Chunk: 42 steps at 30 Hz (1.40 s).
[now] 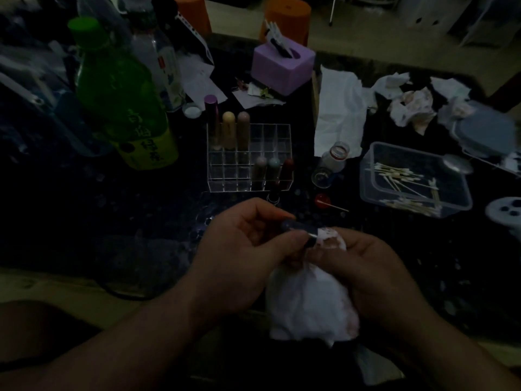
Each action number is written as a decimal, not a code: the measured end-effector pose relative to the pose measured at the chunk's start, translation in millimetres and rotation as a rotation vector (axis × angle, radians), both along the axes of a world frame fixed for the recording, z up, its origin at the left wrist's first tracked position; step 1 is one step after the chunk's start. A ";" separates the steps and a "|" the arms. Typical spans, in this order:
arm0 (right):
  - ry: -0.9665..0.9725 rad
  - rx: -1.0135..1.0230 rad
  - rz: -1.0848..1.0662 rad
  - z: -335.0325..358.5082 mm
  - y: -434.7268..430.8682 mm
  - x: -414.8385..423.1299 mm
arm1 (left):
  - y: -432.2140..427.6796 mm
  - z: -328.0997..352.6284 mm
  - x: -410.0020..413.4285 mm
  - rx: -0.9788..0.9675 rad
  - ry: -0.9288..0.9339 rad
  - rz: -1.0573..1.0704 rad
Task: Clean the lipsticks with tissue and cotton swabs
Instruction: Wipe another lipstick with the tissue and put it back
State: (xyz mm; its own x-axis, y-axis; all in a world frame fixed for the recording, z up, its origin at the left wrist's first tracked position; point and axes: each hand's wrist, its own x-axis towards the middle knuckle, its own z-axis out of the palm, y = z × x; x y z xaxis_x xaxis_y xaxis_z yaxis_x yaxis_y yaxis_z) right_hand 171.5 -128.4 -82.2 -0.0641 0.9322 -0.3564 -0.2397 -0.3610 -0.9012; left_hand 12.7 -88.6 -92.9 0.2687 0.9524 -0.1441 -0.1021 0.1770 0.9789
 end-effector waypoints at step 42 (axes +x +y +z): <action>-0.555 0.405 0.100 12.4 -1.9 17.7 | 4.6 14.7 2.2 -0.667 -0.140 -0.512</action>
State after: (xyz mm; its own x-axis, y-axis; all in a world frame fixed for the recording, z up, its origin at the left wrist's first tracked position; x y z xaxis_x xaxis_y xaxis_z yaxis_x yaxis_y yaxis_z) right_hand 189.2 -130.3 -69.9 -0.0653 0.9978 0.0135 0.3122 0.0333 -0.9494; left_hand 14.9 -84.1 -78.2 0.7004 0.4361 -0.5649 0.0356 0.7692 0.6380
